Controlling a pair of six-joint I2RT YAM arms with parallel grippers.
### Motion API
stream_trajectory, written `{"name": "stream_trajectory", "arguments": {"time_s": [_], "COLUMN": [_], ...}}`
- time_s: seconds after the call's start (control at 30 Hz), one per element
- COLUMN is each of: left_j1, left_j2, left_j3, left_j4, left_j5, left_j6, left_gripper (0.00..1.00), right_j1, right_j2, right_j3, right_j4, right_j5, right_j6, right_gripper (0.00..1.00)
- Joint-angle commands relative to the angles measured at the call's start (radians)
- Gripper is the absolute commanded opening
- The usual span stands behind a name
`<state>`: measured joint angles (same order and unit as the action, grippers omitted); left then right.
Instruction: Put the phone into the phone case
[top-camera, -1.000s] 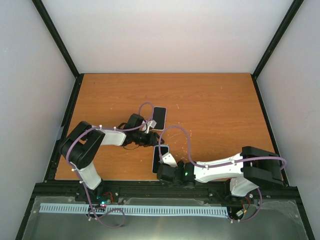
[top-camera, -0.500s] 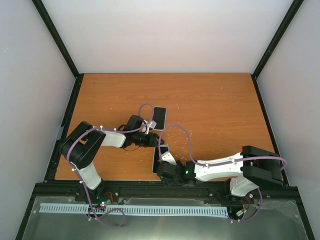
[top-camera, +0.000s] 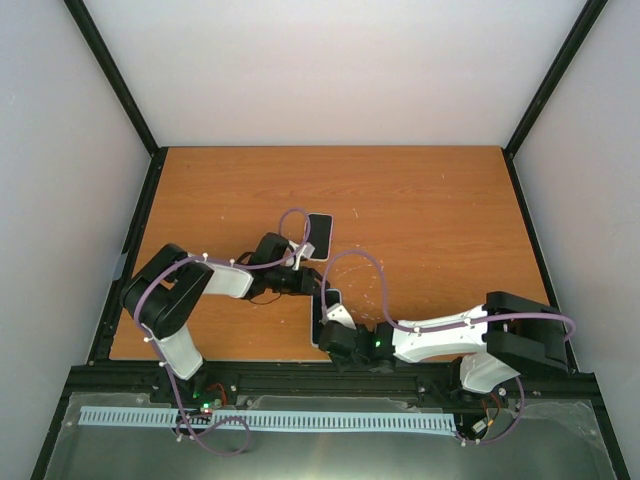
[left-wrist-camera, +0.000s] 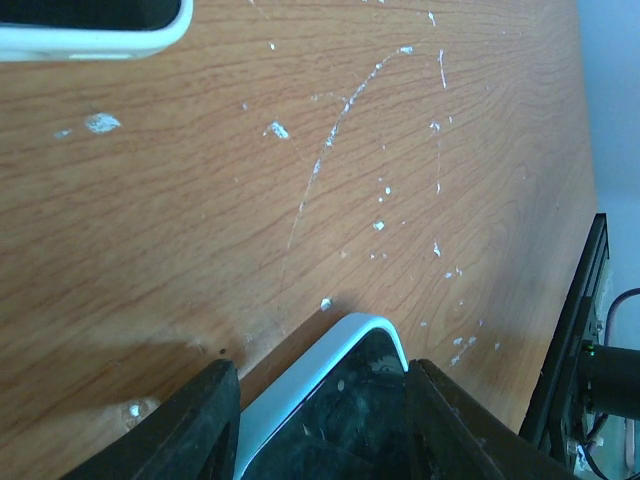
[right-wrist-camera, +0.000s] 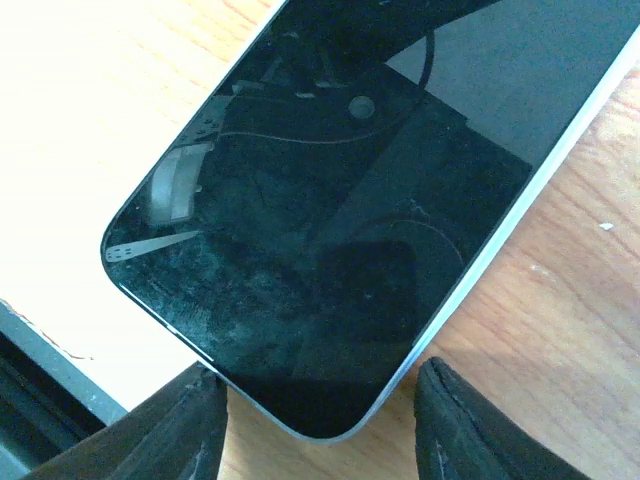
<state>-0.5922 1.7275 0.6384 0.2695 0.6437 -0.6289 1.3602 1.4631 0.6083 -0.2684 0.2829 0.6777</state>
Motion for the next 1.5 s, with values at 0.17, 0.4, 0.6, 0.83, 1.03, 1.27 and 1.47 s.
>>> {"name": "stream_trajectory", "arguments": {"time_s": [0.17, 0.4, 0.6, 0.83, 1.03, 1.27, 1.47], "left_j1": [-0.044, -0.054, -0.054, -0.045, -0.041, -0.041, -0.06], "left_j2": [0.013, 0.007, -0.047, -0.158, -0.241, -0.29, -0.333], "left_j3": [-0.057, -0.063, -0.06, 0.001, -0.01, -0.106, -0.208], "left_j4": [-0.052, -0.033, -0.075, -0.22, -0.263, -0.231, -0.148], "left_j5": [0.077, 0.087, 0.034, -0.094, -0.147, -0.134, -0.092], "left_j6": [-0.028, -0.052, -0.079, -0.067, -0.085, -0.121, -0.188], "left_gripper": [0.45, 0.44, 0.43, 0.48, 0.5, 0.5, 0.47], "right_j1": [-0.065, -0.1, -0.115, -0.115, -0.157, -0.318, -0.367], "right_j2": [-0.031, 0.011, -0.017, -0.142, -0.294, -0.308, -0.206], "right_j3": [-0.039, -0.042, -0.045, -0.082, -0.151, -0.195, -0.197], "right_j4": [0.058, 0.093, 0.09, 0.022, 0.083, 0.224, 0.343], "right_j5": [0.163, 0.111, 0.074, -0.034, -0.132, -0.267, -0.336], "right_j6": [0.027, 0.001, 0.014, 0.087, 0.123, 0.108, 0.161], "right_gripper": [0.45, 0.4, 0.37, 0.52, 0.59, 0.59, 0.59]}}
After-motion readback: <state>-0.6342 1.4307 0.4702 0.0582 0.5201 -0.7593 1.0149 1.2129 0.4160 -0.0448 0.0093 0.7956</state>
